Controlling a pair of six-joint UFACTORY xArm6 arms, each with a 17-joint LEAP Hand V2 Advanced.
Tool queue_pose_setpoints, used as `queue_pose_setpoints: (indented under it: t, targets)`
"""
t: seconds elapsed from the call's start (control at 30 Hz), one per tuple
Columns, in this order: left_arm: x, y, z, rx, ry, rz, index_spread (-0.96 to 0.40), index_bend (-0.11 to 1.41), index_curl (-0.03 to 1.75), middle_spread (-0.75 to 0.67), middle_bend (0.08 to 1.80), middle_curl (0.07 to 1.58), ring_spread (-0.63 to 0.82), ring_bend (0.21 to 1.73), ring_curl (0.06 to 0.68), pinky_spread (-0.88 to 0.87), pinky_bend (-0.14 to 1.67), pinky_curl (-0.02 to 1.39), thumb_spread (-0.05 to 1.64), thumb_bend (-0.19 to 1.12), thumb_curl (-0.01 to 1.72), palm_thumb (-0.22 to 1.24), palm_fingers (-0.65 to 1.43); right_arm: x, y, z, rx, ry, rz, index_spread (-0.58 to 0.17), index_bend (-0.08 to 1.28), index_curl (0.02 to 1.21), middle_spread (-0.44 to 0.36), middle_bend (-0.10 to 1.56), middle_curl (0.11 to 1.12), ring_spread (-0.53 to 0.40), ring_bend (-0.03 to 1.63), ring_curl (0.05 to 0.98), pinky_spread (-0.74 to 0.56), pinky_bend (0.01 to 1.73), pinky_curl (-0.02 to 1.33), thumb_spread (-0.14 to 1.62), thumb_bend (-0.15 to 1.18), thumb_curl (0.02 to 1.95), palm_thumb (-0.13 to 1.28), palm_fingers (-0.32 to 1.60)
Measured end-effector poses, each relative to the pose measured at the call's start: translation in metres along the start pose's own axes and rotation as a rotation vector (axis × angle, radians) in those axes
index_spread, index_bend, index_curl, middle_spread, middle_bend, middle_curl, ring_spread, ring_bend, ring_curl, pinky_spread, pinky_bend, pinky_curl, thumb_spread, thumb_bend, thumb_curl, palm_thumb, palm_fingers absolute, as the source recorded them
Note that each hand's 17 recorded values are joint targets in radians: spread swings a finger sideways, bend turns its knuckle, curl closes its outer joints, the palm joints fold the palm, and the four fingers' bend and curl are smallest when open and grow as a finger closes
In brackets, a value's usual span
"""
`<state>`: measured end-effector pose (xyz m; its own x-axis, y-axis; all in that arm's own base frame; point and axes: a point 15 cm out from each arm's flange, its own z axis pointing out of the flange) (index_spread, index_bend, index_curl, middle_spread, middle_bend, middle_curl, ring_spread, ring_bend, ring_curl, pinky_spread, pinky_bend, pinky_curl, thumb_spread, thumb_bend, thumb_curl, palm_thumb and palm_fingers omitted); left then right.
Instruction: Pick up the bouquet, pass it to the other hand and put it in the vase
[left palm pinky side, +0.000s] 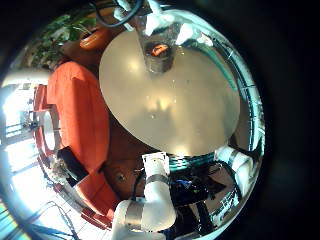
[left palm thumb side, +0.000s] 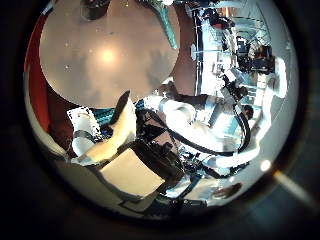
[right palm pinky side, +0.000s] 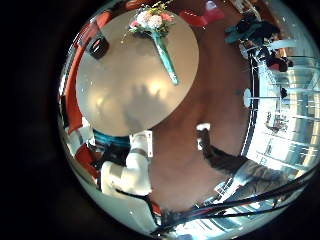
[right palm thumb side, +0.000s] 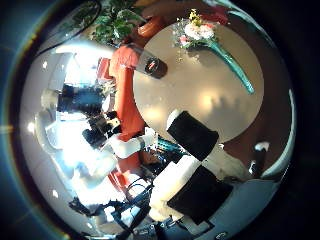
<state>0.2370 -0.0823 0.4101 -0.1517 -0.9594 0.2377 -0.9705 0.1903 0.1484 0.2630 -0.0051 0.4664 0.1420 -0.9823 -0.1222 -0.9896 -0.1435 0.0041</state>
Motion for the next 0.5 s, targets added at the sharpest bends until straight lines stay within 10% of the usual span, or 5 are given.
queue_pose_setpoints:
  t: [0.5]
  targets:
    - [0.013, 0.013, -0.012, -0.018, -0.003, 0.036, 0.08, 0.18, 0.37, 0.33, 0.2, 0.35, 0.49, 0.45, 0.192, 0.49, 0.19, 0.29, 1.09, -0.02, 0.35, 0.48, 0.22, 0.017, 0.022, -0.007, -0.021, 0.012, 0.077, -0.294, 0.16, 0.25, -0.071, 0.49, 0.43, -0.163, 0.89, 0.346, 0.04, 0.5, 0.27, 1.28, -0.02, 0.3, 0.45, 0.58]
